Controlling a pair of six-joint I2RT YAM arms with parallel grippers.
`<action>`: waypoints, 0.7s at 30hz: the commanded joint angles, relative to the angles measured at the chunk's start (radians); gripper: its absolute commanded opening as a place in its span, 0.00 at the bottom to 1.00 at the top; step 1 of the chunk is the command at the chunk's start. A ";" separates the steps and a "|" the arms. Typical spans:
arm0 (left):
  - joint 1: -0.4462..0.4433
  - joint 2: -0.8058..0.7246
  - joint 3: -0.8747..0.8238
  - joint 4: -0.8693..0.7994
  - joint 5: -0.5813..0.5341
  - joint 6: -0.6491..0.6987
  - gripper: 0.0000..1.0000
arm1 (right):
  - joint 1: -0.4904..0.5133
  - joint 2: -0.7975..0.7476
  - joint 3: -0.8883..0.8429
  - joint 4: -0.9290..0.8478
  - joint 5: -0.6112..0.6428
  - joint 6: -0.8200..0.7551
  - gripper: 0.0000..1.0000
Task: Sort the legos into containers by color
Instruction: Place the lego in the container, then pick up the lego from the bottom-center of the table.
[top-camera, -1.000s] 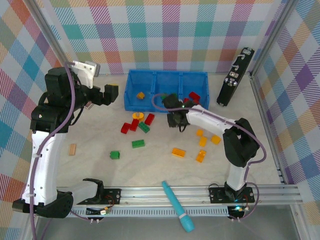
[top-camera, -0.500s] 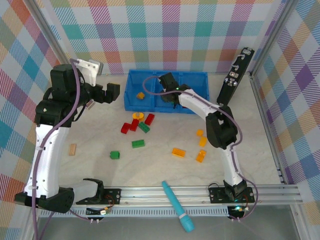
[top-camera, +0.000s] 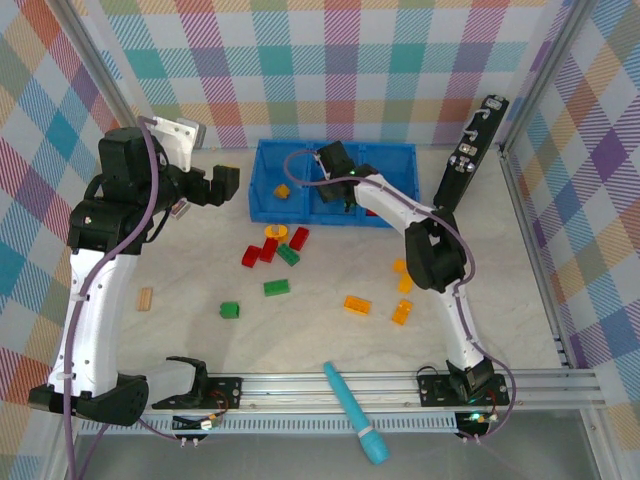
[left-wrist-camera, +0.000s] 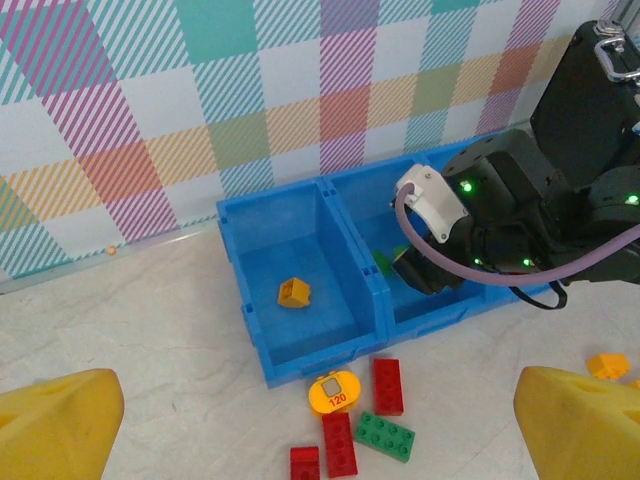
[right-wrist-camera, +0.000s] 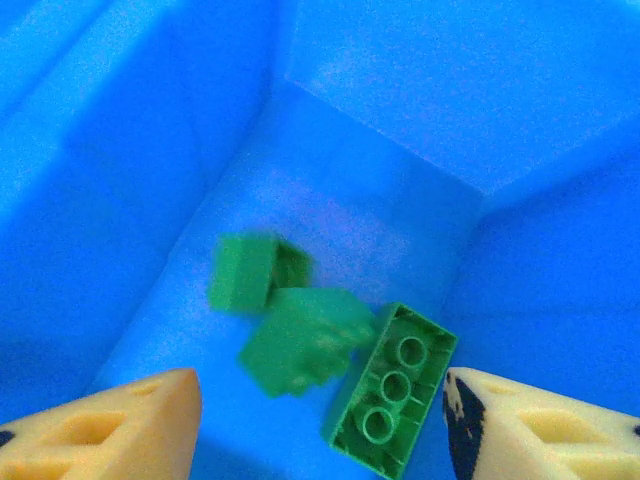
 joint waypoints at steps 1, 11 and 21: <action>-0.014 -0.005 0.021 0.008 0.032 -0.005 1.00 | -0.001 -0.129 -0.009 -0.040 -0.034 0.038 0.69; -0.014 -0.027 0.024 0.008 0.059 -0.011 1.00 | 0.027 -0.437 -0.275 -0.177 -0.331 -0.063 0.72; -0.014 -0.009 0.042 0.004 0.086 -0.023 1.00 | 0.134 -0.851 -0.789 -0.209 -0.375 -0.198 0.81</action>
